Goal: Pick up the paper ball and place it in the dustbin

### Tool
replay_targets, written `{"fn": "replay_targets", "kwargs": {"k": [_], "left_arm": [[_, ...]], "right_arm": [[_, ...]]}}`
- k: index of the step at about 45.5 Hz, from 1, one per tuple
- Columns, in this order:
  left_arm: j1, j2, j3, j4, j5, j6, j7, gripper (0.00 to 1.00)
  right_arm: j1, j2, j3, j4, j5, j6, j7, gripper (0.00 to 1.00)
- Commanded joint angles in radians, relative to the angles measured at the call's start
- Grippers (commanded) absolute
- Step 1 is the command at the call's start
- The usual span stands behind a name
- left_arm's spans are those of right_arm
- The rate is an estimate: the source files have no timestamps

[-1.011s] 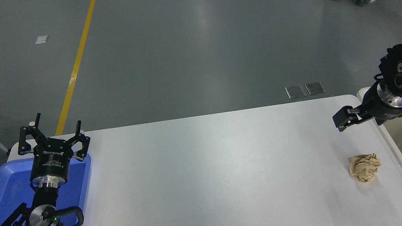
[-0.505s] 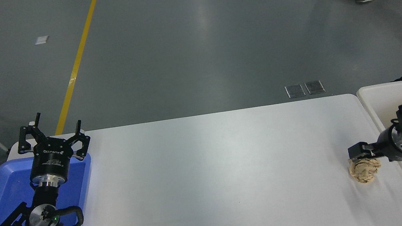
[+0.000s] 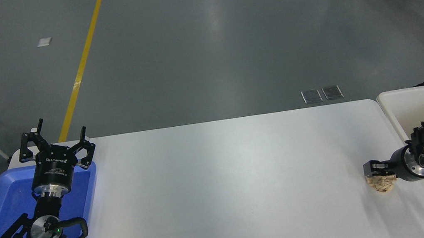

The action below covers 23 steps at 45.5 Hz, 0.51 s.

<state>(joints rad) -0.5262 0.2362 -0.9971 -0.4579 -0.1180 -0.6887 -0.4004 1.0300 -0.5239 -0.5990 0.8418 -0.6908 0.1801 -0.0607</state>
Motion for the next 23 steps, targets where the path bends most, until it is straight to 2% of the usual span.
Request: {"fn": "replay_targets", "kwargs": {"k": [1, 4, 14, 20, 23], "left_arm": [[0.000, 0.000, 0.002, 0.001, 0.001, 0.000, 0.000, 1.00], [0.000, 0.000, 0.002, -0.001, 0.001, 0.000, 0.000, 1.00], [0.000, 0.000, 0.002, -0.001, 0.001, -0.002, 0.002, 1.00], [0.000, 0.000, 0.002, 0.001, 0.001, -0.002, 0.002, 1.00], [0.000, 0.000, 0.002, -0.001, 0.001, -0.002, 0.002, 1.00]], "right_arm": [[0.033, -0.033, -0.005, 0.011, 0.001, 0.007, 0.019, 0.00], [0.097, -0.071, -0.024, 0.042, 0.002, 0.030, 0.038, 0.00], [0.534, -0.248, -0.218, 0.316, 0.014, 0.163, 0.047, 0.00], [0.821, -0.266, -0.336, 0.376, 0.017, 0.274, 0.088, 0.00], [0.942, -0.262, -0.396, 0.391, 0.033, 0.329, 0.094, 0.00]]}}
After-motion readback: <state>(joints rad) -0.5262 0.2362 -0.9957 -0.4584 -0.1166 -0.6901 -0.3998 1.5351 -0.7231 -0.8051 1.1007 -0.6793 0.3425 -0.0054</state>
